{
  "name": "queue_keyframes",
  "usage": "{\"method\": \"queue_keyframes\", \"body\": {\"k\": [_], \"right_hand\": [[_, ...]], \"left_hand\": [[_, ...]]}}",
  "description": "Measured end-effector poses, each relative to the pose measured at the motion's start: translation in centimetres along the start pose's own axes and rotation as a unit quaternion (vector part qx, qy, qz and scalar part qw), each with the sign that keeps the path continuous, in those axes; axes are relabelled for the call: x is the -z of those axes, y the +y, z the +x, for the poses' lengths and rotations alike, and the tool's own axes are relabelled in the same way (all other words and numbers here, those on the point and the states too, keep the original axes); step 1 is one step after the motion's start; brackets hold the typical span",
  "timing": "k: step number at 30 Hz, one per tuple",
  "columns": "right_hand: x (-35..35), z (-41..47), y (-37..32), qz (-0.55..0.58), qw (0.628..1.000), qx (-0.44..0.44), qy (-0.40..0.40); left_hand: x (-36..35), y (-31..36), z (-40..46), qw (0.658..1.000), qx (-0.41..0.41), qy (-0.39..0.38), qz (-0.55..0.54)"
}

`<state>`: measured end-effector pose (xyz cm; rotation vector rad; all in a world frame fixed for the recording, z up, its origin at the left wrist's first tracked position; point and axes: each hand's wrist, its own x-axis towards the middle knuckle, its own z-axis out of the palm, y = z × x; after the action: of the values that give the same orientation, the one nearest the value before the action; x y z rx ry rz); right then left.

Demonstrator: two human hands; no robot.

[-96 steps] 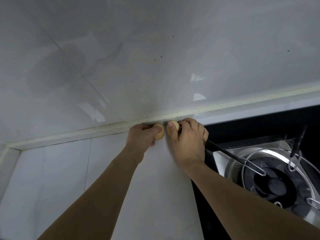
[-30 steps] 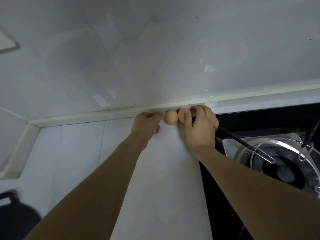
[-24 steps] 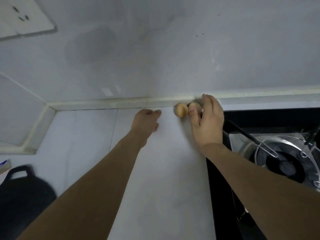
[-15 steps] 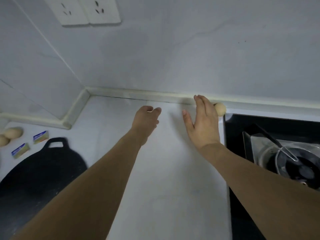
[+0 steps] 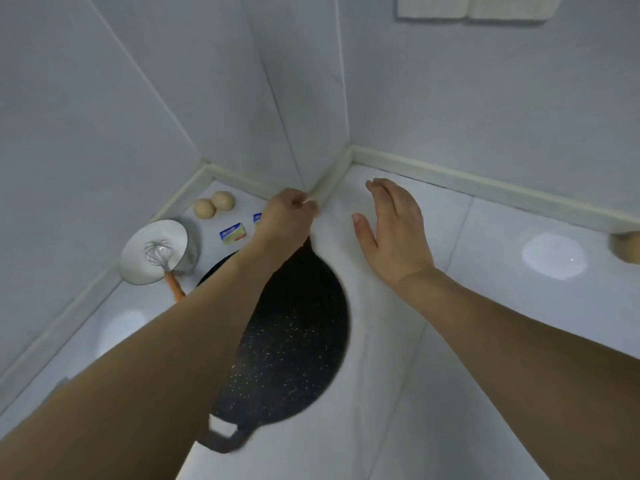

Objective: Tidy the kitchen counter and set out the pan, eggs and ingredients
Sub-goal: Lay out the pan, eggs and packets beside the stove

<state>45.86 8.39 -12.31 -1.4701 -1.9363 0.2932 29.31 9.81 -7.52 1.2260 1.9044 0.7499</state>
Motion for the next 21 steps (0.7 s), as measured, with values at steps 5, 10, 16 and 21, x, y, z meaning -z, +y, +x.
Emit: {"method": "queue_keyframes", "body": {"k": [5,10,16,21], "right_hand": [[-7.8,2.8,-7.0,0.043,0.996,0.07,-0.027],[-14.0,6.1,-11.5,0.059,0.981,0.112,-0.146],[-20.3,12.2,-14.9,0.042,0.978,0.069,-0.194],[-23.9,16.1,-14.0,0.013,0.952,0.108,-0.285]], "left_hand": [[9.0,-4.1,3.6,0.998,0.024,0.065,0.015],[16.4,-7.8,6.9,0.991,0.031,0.106,0.077],[20.3,-11.8,11.9,0.984,0.025,0.073,0.16],[20.1,-12.5,15.8,0.977,-0.015,0.02,0.211]]}}
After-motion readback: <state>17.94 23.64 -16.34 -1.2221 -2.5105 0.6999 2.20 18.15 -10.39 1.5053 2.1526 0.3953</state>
